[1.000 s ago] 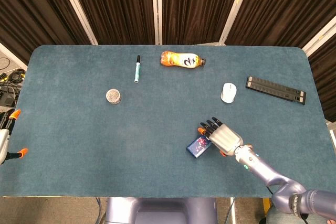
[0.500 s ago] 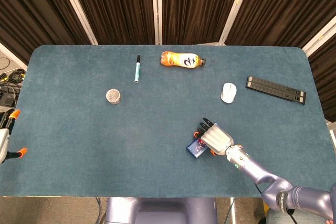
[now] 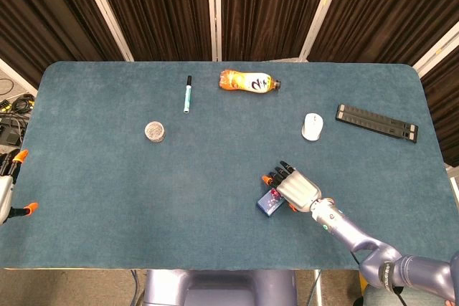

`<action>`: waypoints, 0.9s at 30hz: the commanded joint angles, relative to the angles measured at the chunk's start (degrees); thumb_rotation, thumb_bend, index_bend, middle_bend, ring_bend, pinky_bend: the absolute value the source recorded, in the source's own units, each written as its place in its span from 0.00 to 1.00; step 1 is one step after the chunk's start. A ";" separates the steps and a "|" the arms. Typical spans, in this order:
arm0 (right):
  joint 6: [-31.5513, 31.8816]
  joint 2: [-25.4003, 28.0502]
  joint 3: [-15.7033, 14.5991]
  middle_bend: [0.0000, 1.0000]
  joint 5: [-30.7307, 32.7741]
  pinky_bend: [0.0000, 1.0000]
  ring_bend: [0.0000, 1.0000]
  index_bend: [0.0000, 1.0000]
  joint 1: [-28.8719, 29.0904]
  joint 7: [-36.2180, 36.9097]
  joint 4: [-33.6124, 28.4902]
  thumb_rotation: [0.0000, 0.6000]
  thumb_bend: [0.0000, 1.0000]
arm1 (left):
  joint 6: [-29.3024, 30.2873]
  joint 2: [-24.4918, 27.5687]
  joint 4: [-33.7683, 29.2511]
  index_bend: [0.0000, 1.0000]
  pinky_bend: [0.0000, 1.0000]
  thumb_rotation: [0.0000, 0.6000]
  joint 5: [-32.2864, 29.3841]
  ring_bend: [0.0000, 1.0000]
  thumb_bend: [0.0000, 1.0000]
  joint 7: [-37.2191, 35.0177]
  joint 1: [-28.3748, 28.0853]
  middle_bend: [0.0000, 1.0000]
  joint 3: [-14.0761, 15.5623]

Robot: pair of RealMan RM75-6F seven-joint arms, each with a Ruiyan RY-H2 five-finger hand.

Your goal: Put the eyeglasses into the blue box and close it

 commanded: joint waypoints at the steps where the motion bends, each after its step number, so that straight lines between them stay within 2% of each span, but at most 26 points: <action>1: -0.02 1.99 0.31 0.00 1.84 0.00 0.00 0.00 -0.50 -2.35 -3.12 1.00 0.13 | 0.04 0.14 -0.12 0.00 0.00 1.00 0.18 0.00 0.00 -0.25 0.04 0.00 0.04; 3: 3.26 6.27 -0.05 0.00 1.85 0.00 0.00 0.00 -2.42 -3.24 -8.38 1.00 0.12 | 0.66 0.70 -0.63 0.00 0.00 1.00 1.11 0.00 0.00 -1.19 0.37 0.00 0.12; 6: 6.07 9.45 -0.38 0.00 1.71 0.00 0.00 0.00 -4.12 -3.65 -12.15 1.00 0.12 | 1.16 1.16 -0.93 0.00 0.00 1.00 2.01 0.00 0.00 -2.09 0.67 0.00 0.26; 12: 16.59 14.68 -0.86 0.00 -1.51 0.00 0.00 0.00 -9.76 0.06 -16.72 1.00 0.00 | 2.78 2.02 -1.46 0.00 0.00 1.00 4.34 0.00 0.00 -3.93 1.45 0.00 0.57; 15: 23.29 15.84 -0.83 0.00 -3.66 0.00 0.00 0.00 -13.33 4.14 -16.56 1.00 0.00 | 3.82 2.35 -1.59 0.00 0.00 1.00 5.84 0.00 0.00 -4.88 1.93 0.00 0.82; 18: 33.39 15.34 -0.66 0.00 -4.75 0.00 0.00 0.00 -19.53 12.07 -14.48 1.00 0.00 | 6.03 2.47 -1.92 0.00 0.00 1.00 8.98 0.00 0.00 -5.93 2.90 0.00 1.57; 22: 37.97 13.46 -0.46 0.00 -5.33 0.00 0.00 0.00 -22.89 15.53 -10.70 1.00 0.00 | 7.18 2.55 -2.28 0.00 0.00 1.00 10.89 0.00 0.00 -6.38 3.48 0.00 2.12; 27: 40.33 12.12 -0.52 0.00 -5.84 0.00 0.00 0.00 -25.28 17.22 -8.22 1.00 0.00 | 8.43 2.95 -3.10 0.00 0.00 1.00 12.46 0.00 0.00 -6.94 4.11 0.00 2.47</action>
